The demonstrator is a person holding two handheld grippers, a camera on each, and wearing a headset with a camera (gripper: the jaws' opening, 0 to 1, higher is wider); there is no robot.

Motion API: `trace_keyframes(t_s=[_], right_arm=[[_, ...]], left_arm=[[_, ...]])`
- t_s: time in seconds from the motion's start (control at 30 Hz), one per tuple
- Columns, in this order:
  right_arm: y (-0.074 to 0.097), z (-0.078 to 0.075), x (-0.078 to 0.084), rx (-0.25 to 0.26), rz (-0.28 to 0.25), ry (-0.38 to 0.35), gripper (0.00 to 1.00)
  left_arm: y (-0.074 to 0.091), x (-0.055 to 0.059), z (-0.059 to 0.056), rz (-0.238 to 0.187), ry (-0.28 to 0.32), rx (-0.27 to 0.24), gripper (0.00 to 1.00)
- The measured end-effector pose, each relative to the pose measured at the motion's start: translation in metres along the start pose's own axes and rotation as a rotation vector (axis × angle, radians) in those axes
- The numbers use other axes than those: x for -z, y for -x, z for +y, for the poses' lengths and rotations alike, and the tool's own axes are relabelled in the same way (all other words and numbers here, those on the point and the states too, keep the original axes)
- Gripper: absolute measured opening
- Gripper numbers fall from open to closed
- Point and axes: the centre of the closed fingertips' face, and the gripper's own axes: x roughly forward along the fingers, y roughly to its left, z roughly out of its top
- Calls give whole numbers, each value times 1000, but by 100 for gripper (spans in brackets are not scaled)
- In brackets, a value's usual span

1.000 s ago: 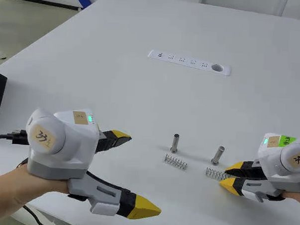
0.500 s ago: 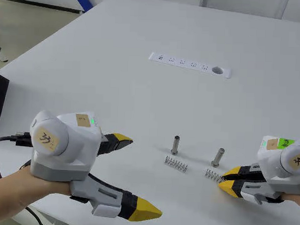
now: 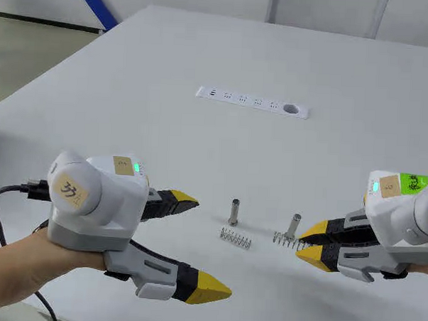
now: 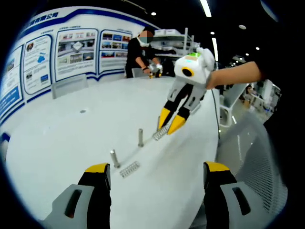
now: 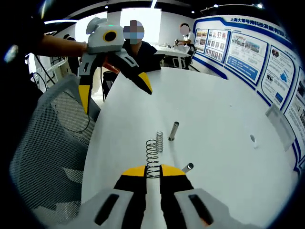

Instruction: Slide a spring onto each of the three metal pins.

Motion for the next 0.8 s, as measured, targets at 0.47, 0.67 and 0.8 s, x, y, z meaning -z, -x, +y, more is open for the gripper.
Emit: trace_keyframes(t_s=[0.47,0.67,0.8], right_arm=[[30,31,-26,-31,-11,136,10],[29,40,-23,-55,-5,150,10],[29,43,-24,-65,-2,163,10]], left_arm=[[-34,-32,-35,-36,-66,136,56],[-43,-36,-40,-12,-144,148,43],[-44,-39,-43,-20,-158,162,38]])
